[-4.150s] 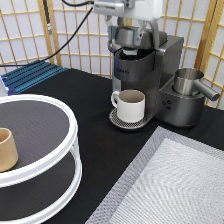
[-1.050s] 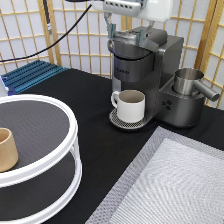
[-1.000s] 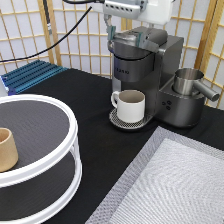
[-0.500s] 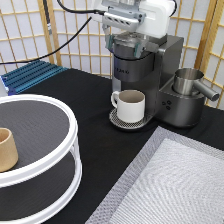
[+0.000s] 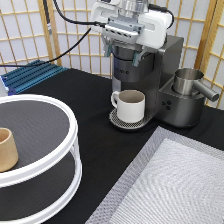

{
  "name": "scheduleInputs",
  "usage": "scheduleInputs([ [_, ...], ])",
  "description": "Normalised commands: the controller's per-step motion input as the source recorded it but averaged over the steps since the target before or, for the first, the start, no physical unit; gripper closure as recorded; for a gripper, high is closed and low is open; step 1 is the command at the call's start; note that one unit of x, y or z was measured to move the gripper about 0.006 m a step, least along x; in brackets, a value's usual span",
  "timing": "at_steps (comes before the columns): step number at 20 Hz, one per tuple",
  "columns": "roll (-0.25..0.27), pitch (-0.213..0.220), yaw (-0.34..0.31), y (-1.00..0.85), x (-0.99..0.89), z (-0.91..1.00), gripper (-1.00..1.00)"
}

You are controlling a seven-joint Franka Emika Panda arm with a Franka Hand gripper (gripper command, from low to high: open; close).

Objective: Make coffee

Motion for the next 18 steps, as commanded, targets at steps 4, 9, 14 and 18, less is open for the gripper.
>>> scheduleInputs([
  [4, 0.127, 0.093, 0.07, -0.78, 0.21, -0.65, -1.0],
  [9, 0.081, 0.043, 0.0, -0.77, 0.06, -0.95, -1.0],
  [14, -0.05, 0.065, -0.047, 0.56, -0.01, -0.96, -1.0],
  [18, 0.018, 0.089, 0.007, 0.01, -0.08, 0.64, -1.0],
])
